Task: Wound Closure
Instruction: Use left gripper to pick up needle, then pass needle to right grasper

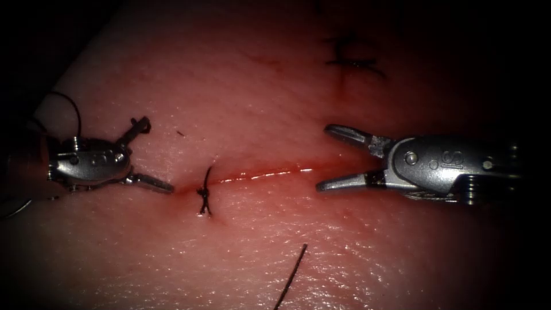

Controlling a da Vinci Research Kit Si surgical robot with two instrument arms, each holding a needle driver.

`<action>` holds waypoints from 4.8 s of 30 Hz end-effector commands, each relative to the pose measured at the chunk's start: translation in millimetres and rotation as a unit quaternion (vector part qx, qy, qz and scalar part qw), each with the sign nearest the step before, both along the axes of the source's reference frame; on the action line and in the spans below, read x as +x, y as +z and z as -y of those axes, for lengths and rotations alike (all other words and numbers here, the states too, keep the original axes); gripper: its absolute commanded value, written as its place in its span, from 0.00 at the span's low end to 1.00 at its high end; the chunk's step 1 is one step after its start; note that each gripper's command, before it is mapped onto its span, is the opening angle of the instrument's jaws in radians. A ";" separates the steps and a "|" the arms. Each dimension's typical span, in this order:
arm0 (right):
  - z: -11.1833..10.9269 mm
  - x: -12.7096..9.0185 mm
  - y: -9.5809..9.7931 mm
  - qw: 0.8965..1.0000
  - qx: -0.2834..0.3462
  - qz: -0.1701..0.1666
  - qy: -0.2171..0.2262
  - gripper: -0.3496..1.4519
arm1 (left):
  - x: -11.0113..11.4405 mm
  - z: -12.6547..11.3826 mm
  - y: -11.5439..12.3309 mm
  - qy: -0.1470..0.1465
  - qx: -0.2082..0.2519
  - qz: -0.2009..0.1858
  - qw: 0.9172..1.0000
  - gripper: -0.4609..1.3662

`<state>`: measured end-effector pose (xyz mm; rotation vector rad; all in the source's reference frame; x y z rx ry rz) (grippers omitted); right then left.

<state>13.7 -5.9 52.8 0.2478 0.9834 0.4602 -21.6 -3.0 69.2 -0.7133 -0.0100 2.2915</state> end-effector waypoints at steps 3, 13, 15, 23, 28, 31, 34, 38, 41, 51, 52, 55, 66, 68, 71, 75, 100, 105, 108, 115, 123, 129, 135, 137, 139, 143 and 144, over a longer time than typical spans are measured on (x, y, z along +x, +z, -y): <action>0.2 0.0 0.0 1.000 0.009 -0.004 0.003 0.88 | 0.9 0.6 -1.1 -0.014 0.017 -0.015 1.000 0.90; 1.0 0.4 -0.3 1.000 0.018 -0.005 -0.009 0.89 | 1.5 3.8 -1.7 -0.040 0.058 0.010 0.997 0.73; 1.2 0.6 -0.2 1.000 0.026 -0.008 -0.007 0.88 | 0.9 4.5 -2.7 -0.040 0.066 0.018 0.997 0.73; 2.1 0.7 0.4 0.999 0.041 0.008 -0.021 0.88 | -1.5 2.6 -8.5 -0.020 0.071 0.093 0.993 0.66; 0.8 0.5 -0.3 0.999 -0.010 0.000 -0.048 0.88 | -1.8 0.8 -12.6 0.006 0.022 0.141 0.990 0.67; 0.1 0.3 -1.0 0.998 -0.026 -0.016 -0.046 0.82 | -2.0 -0.1 -15.3 0.021 0.002 0.155 0.988 0.67; -0.5 0.2 -1.8 0.997 -0.020 -0.043 -0.053 0.67 | -2.5 -0.6 -17.6 0.041 -0.015 0.159 0.986 0.67; -0.2 0.6 -2.7 0.998 -0.005 -0.052 -0.038 0.80 | -3.1 -0.6 -20.6 0.080 -0.042 0.168 0.982 0.68; 0.0 0.9 -3.3 0.998 -0.007 -0.052 -0.040 0.89 | -3.3 -0.7 -22.0 0.109 -0.068 0.174 0.976 0.69; 1.3 1.9 -4.2 0.996 -0.027 -0.047 -0.065 0.95 | -2.6 -0.9 -23.7 0.134 -0.128 0.202 0.962 0.73; 1.3 1.9 -4.2 0.996 -0.027 -0.047 -0.064 0.96 | -2.4 -0.8 -23.7 0.134 -0.128 0.201 0.962 0.72; 1.5 2.1 -4.4 0.996 -0.029 -0.046 -0.067 0.96 | -1.4 -0.7 -23.9 0.130 -0.130 0.186 0.965 0.73; 1.3 2.3 -4.5 0.996 -0.037 -0.048 -0.068 0.95 | -1.6 -1.2 -23.4 0.126 -0.131 0.179 0.967 0.73; 1.3 2.3 -4.5 0.996 -0.039 -0.048 -0.069 0.95 | -1.7 -1.2 -23.2 0.126 -0.131 0.179 0.967 0.73; 1.3 2.3 -4.5 0.996 -0.039 -0.048 -0.069 0.95 | -1.4 -1.0 -23.1 0.127 -0.132 0.179 0.967 0.70; 1.4 2.6 -4.4 0.996 -0.040 -0.048 -0.067 0.96 | -0.1 -0.5 -22.9 0.115 -0.122 0.172 0.971 0.66; 1.9 3.3 -4.3 0.996 -0.041 -0.046 -0.068 0.96 | 9.5 3.8 -11.2 0.004 0.035 -0.041 0.999 0.70; 2.0 3.6 -4.4 0.996 -0.040 -0.043 -0.070 0.96 | 10.3 3.8 -6.7 0.004 0.046 -0.021 0.999 0.68; 2.1 3.9 -4.5 0.996 -0.040 -0.043 -0.069 0.96 | 10.2 4.0 -5.1 0.007 0.050 -0.007 0.999 0.62; 2.1 4.1 -4.5 0.996 -0.040 -0.043 -0.068 0.96 | 10.2 4.9 -3.4 0.008 0.069 0.018 0.997 0.21; 2.1 4.2 -4.5 0.996 -0.040 -0.043 -0.068 0.96 | 10.8 3.9 -5.3 0.005 0.075 0.019 0.997 0.06; 2.1 4.1 -4.5 0.996 -0.040 -0.043 -0.068 0.96 | 10.6 2.9 -7.4 0.001 0.059 0.024 0.998 0.06; 1.9 4.0 -4.4 0.996 -0.037 -0.042 -0.066 0.90 | 9.9 1.6 -10.5 -0.007 0.036 0.034 0.999 0.06; 1.8 4.0 -4.5 0.997 -0.026 -0.045 -0.056 0.90 | 9.5 1.2 -11.5 -0.009 0.030 0.036 0.999 0.06; 1.8 3.9 -4.5 0.998 -0.013 -0.046 -0.048 0.90 | 8.9 0.7 -12.4 -0.011 0.025 0.037 0.999 0.06; 1.8 3.5 -4.5 0.998 0.013 -0.047 -0.035 0.89 | 7.4 -0.3 -13.7 -0.023 0.016 0.042 0.999 0.06; 1.8 3.4 -4.6 0.998 0.019 -0.048 -0.033 0.89 | 7.0 -0.5 -13.9 -0.026 0.016 0.045 0.999 0.06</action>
